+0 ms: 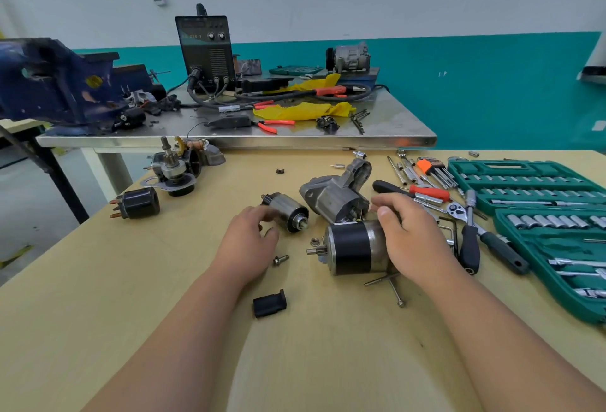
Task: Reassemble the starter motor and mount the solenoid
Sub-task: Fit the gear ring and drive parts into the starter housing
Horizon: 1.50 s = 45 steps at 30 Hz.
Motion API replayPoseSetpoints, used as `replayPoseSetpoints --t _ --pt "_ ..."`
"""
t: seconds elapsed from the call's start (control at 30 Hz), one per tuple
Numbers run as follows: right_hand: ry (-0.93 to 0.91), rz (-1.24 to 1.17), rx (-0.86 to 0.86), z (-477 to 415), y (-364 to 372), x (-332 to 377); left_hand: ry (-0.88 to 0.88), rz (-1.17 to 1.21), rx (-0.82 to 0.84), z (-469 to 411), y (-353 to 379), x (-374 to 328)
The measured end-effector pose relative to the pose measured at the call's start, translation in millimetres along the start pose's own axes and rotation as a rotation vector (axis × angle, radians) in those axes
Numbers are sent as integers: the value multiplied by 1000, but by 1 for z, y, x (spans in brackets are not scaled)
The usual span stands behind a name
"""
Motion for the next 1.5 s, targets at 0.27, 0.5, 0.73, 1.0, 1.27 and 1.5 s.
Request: replayPoseSetpoints --t 0.27,0.5,0.73,1.0,1.27,1.5 --pt "62 -60 -126 -6 -6 -10 225 -200 183 -49 30 -104" --pt "34 -47 -95 -4 -7 -12 190 -506 201 -87 71 -133" --pt "74 -101 -90 -7 -10 -17 -158 372 -183 -88 -27 -96" --pt "-69 -152 -120 4 -16 24 -490 1303 127 12 -45 -50" --pt "170 29 -307 -15 -70 -20 -502 1445 215 75 -23 -15" --pt "227 245 426 -43 -4 -35 -416 969 556 71 11 -37"
Point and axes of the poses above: each hand's wrist, its own z-axis away from the middle knuckle, its own y-axis out of the palm, x = y × z, the point moved 6 cm from there along -z, towards the middle knuckle, and after that the axes turned 7 degrees about -y, right-handed, at the moved point
